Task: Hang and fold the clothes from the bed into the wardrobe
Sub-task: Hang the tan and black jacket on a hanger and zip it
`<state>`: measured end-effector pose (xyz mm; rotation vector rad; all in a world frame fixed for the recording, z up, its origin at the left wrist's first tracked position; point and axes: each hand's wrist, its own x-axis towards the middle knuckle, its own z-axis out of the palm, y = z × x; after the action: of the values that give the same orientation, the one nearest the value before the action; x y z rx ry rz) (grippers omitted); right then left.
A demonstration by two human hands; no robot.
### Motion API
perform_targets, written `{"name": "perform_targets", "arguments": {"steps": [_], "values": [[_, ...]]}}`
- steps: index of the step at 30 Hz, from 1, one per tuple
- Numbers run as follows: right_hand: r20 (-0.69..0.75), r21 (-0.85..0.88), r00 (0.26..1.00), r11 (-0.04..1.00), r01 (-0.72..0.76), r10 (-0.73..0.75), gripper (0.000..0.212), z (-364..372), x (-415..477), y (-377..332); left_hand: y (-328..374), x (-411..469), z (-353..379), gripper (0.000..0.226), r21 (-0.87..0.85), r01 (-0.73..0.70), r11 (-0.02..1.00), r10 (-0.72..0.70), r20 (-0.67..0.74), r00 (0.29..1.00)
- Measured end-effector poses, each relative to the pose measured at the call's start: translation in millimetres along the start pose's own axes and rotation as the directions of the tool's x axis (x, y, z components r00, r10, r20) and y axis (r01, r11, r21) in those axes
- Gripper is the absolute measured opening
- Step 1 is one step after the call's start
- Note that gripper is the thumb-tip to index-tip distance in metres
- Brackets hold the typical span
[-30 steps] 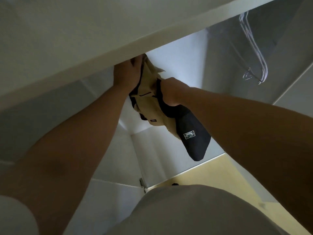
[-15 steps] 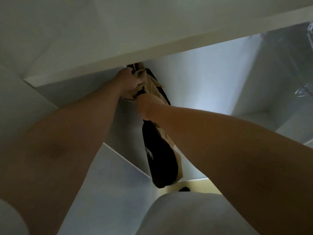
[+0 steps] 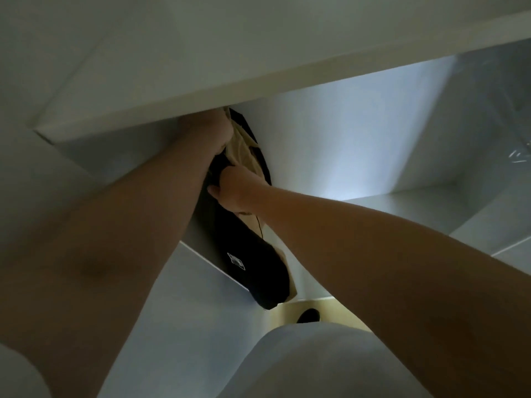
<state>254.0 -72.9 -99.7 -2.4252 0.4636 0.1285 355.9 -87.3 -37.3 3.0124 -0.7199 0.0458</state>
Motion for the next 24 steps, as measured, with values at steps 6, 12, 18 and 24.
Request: {"name": "perform_targets", "arguments": {"steps": [6,12,18,24], "values": [[-0.1,0.59,0.846,0.715,-0.374,0.524,0.032,-9.4,-55.6,122.7,92.2,-55.3,21.0,0.025,-0.095,-0.496,0.863,0.471,-0.203,0.859],[0.033,0.991,0.415,0.024,-0.132,0.909,0.016,-34.0,-180.5,233.9,202.1,-155.4,93.1,0.012,-0.333,-0.81,0.482,0.873,0.105,0.476],[-0.004,0.989,-0.1,0.019,0.147,0.995,0.018,4.8,-346.0,264.2,273.0,-289.7,129.1,0.006,-0.508,-0.86,0.041,0.983,0.175,-0.057],[0.134,0.915,-0.568,0.119,0.385,0.812,0.017,81.1,-487.3,207.6,305.6,-447.4,119.2,0.005,-0.53,-0.748,-0.401,0.839,0.116,-0.532]]}}
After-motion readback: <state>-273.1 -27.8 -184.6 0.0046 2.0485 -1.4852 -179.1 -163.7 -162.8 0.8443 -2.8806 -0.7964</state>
